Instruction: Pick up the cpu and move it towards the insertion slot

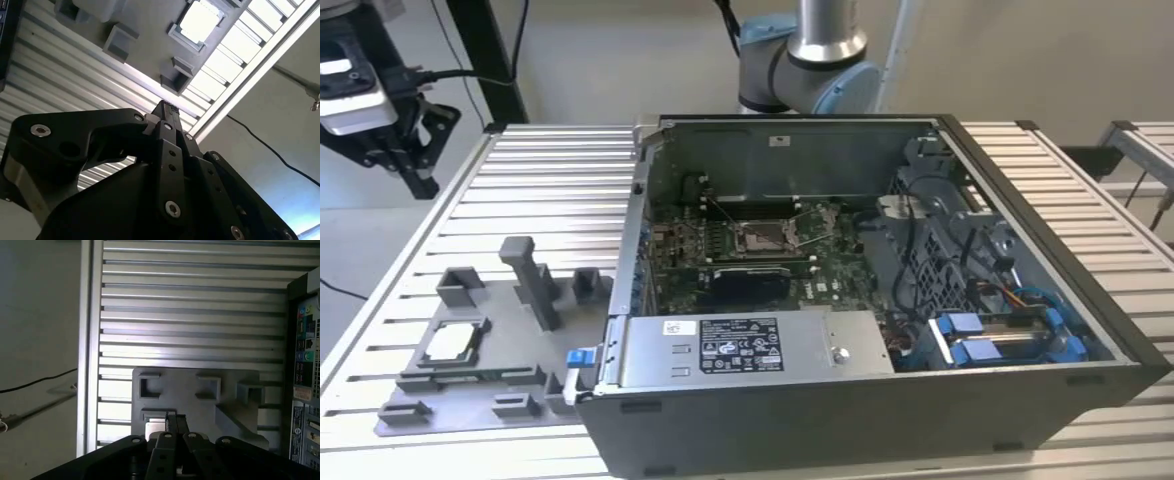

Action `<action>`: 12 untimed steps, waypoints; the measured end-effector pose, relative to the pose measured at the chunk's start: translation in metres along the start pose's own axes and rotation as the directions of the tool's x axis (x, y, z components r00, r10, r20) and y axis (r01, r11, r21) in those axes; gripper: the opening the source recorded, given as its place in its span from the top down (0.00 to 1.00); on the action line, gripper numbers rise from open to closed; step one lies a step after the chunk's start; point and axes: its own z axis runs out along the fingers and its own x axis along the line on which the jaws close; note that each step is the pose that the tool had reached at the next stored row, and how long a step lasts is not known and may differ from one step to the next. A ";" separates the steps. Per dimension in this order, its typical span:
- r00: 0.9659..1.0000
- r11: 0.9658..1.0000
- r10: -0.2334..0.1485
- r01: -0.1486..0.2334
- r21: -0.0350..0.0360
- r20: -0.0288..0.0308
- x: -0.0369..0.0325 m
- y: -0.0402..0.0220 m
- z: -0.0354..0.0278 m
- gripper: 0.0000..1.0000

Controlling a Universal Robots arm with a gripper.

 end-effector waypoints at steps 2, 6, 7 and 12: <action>1.000 1.000 0.000 0.000 0.000 0.000 0.0003 -0.0021 -0.0001 1.00; 1.000 1.000 0.000 0.000 0.000 0.000 0.0003 -0.0087 -0.0003 1.00; 1.000 1.000 0.000 0.000 0.000 0.000 0.0004 -0.0106 -0.0004 1.00; 1.000 1.000 0.000 0.000 0.000 0.000 0.0005 -0.0197 -0.0006 1.00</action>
